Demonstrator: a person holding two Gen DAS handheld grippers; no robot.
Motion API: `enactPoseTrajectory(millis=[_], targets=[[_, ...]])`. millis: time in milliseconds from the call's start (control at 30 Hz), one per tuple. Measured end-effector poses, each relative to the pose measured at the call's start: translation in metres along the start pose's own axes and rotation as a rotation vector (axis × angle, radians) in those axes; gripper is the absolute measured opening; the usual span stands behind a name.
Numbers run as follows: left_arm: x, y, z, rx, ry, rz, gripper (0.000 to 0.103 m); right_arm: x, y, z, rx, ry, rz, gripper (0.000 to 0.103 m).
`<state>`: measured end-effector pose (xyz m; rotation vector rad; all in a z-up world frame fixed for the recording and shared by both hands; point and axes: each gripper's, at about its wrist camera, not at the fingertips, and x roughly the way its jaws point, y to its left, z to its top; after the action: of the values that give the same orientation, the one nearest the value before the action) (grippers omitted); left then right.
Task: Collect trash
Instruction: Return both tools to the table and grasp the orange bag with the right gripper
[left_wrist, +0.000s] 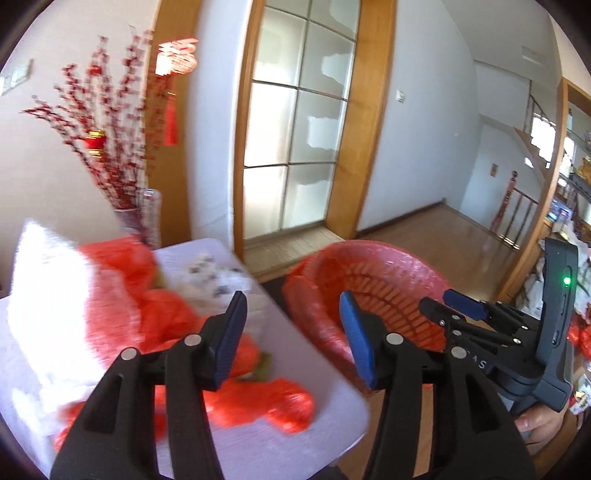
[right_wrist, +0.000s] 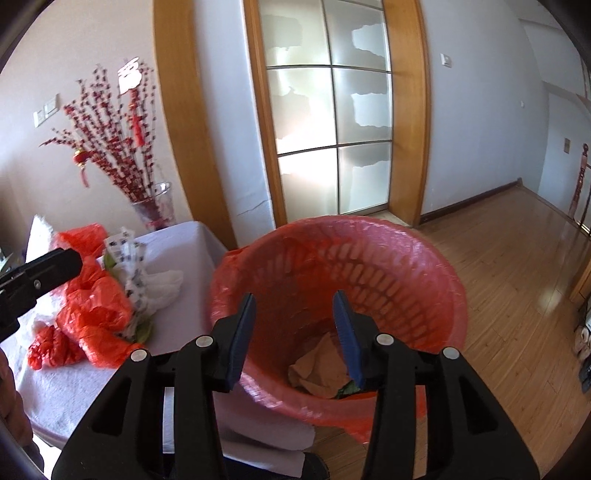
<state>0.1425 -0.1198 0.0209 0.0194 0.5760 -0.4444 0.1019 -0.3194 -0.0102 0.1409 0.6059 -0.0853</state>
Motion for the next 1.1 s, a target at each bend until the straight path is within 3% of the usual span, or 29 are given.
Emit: enactPoseTrajectory(millis=[233, 600, 667, 767, 1067, 1100], targets=[[-0.049, 0.05, -0.017, -0.059, -0.051, 0.129, 0.057, -0.009, 0.049, -0.011, -0.092, 0.003, 0.103, 0.045], [-0.097, 0.133, -0.042, -0.204, -0.058, 0.333, 0.057, 0.006, 0.13, -0.033, -0.218, 0.073, 0.284, 0.045], [-0.1, 0.144, -0.047, -0.225, -0.053, 0.35, 0.058, 0.011, 0.146, -0.038, -0.253, 0.08, 0.294, 0.046], [-0.105, 0.155, -0.053, -0.246, -0.048, 0.366, 0.058, 0.016, 0.162, -0.043, -0.305, 0.072, 0.27, 0.057], [-0.105, 0.165, -0.059, -0.262, -0.039, 0.365, 0.06, 0.037, 0.18, -0.051, -0.381, 0.123, 0.219, 0.058], [-0.104, 0.165, -0.059, -0.263, -0.04, 0.361, 0.061, 0.04, 0.181, -0.054, -0.388, 0.136, 0.218, 0.053]])
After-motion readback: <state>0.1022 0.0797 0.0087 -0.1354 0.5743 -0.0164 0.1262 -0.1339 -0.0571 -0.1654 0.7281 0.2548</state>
